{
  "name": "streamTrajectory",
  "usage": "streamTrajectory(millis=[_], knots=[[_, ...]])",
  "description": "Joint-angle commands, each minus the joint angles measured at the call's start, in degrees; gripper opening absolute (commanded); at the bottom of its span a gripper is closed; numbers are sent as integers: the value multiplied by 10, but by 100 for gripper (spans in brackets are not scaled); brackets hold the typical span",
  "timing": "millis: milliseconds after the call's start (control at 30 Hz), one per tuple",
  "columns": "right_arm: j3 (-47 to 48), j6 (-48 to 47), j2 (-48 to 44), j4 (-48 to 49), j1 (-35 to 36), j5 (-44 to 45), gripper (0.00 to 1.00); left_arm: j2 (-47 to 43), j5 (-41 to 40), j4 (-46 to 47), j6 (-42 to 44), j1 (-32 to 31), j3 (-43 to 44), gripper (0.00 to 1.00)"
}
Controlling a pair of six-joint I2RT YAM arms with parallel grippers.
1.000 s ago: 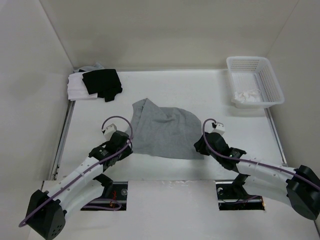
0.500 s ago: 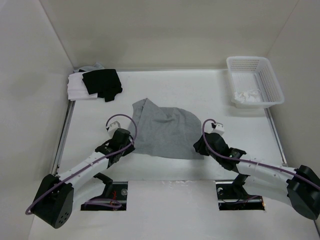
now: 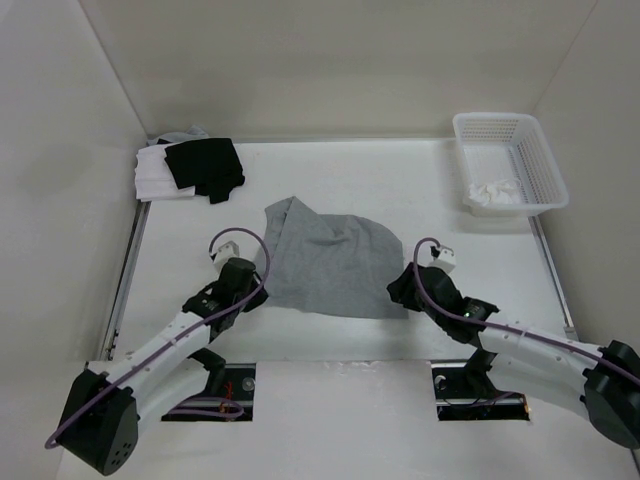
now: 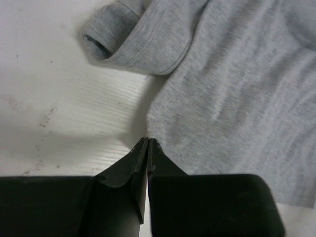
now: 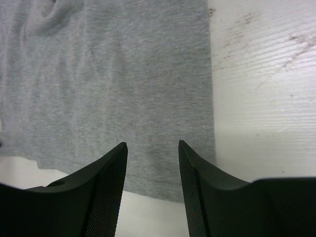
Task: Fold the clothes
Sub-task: Flatten the tank top out
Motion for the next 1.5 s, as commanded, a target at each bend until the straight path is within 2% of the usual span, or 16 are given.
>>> streamTrajectory(millis=[0,200,367,633,867,1033,1133,1267,1367,1467], knots=[[0,36,-13,-37,2,36,51,-43,17,-10,-7,-4,16,0],[36,88,0,-144,34,74,52,-119,19,-15,-8,16,35,0],[65,143,36,-207,76,85,51,-156,36,22,-24,50,-8,0],[113,219,114,-298,115,124,47,-155,126,82,-12,108,-41,0],[145,248,184,-322,133,116,41,-168,149,85,-2,116,-45,0],[136,267,204,-291,140,92,28,-165,144,95,-2,109,-37,0],[118,280,186,-271,140,93,15,-158,144,100,-2,106,-31,0],[132,287,119,-300,152,159,6,-162,144,100,-2,107,-16,0],[187,245,40,-357,172,248,3,-181,136,96,-3,108,27,0],[283,165,-43,-415,201,340,2,-212,106,95,-3,101,105,0]])
